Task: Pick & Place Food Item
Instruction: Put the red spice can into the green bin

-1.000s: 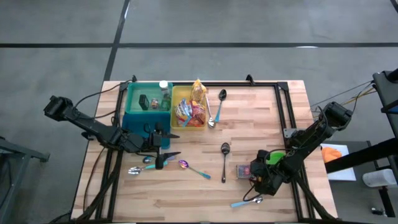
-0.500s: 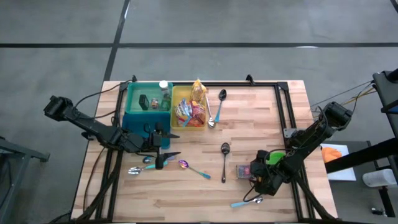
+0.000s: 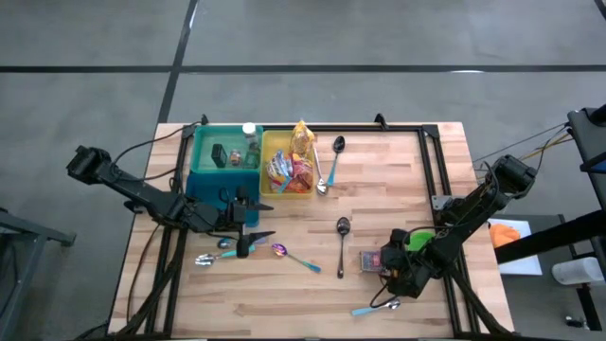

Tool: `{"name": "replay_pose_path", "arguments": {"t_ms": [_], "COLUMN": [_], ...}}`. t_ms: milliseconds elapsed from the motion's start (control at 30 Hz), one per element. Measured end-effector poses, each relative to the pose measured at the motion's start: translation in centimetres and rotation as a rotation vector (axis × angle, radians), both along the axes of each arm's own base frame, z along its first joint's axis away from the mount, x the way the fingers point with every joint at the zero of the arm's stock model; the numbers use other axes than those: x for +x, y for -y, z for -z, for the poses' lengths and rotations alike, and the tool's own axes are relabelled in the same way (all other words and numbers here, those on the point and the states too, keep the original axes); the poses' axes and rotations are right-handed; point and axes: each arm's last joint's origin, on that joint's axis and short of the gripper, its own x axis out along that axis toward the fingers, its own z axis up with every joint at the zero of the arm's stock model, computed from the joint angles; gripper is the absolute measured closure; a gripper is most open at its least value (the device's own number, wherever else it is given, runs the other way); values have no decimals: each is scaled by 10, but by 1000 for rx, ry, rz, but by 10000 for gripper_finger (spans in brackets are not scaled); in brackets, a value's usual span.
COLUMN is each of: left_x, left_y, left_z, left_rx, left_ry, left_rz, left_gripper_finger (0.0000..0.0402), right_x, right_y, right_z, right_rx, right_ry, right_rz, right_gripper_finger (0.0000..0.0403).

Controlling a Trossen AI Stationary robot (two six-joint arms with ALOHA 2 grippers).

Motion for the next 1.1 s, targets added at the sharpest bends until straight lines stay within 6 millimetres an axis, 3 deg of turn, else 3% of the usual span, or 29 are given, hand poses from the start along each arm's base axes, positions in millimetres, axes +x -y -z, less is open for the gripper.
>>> {"name": "replay_pose_path", "arguments": {"t_ms": [933,1100], "left_x": [0,0], "left_y": [0,0], "left_z": [0,0], "left_rx": [0,0], "left_ry": [0,0], "left_rz": [0,0], "left_gripper_finger": [91,91], "right_x": [-1,-1], "right_y": [0,0], "right_z": [1,1], "right_rx": [-1,-1], "right_ry": [-11,-11], "right_rz": [-10,-10], "right_gripper_finger": [10,42]}}
